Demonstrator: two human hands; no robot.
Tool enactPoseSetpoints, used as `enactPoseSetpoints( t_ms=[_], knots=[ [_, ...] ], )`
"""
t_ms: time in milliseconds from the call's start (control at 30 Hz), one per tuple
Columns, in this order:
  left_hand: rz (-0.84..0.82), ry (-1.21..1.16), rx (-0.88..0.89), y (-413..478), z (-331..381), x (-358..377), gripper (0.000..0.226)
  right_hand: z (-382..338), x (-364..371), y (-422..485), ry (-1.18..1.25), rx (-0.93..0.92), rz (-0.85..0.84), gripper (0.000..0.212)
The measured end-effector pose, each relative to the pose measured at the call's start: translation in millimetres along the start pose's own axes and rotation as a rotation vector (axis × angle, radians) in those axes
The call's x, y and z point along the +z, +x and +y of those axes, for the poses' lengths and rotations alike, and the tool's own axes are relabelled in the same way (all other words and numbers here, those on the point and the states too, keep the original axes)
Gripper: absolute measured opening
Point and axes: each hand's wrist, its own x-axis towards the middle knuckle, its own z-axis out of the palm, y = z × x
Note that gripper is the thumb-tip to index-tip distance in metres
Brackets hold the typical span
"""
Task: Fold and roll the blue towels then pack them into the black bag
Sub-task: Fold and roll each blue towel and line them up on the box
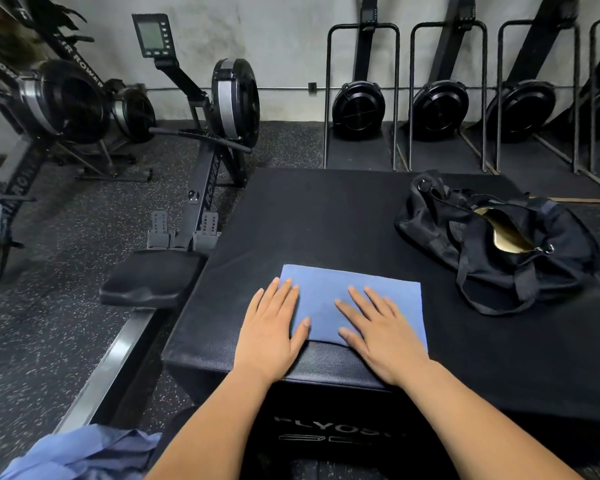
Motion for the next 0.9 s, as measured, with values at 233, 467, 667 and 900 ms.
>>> enactPoseSetpoints(
  t_ms=[233,467,667,900],
  knots=[
    [-0.037,-0.017,-0.052,2,-1,-1,0.07,-69,-9,5,0.388,0.51,0.01,0.072],
    [-0.071,-0.035,-0.054,3,-2,-1,0.068,-10,-24,15,0.087,0.026,-0.023,0.078],
    [-0.044,-0.055,-0.055,2,-2,0,0.065,-8,0,12,0.046,0.164,0.04,0.069],
    [-0.001,-0.104,0.113,1,-1,1,0.061,-74,2,28,0.287,0.55,0.067,0.072]
  ],
)
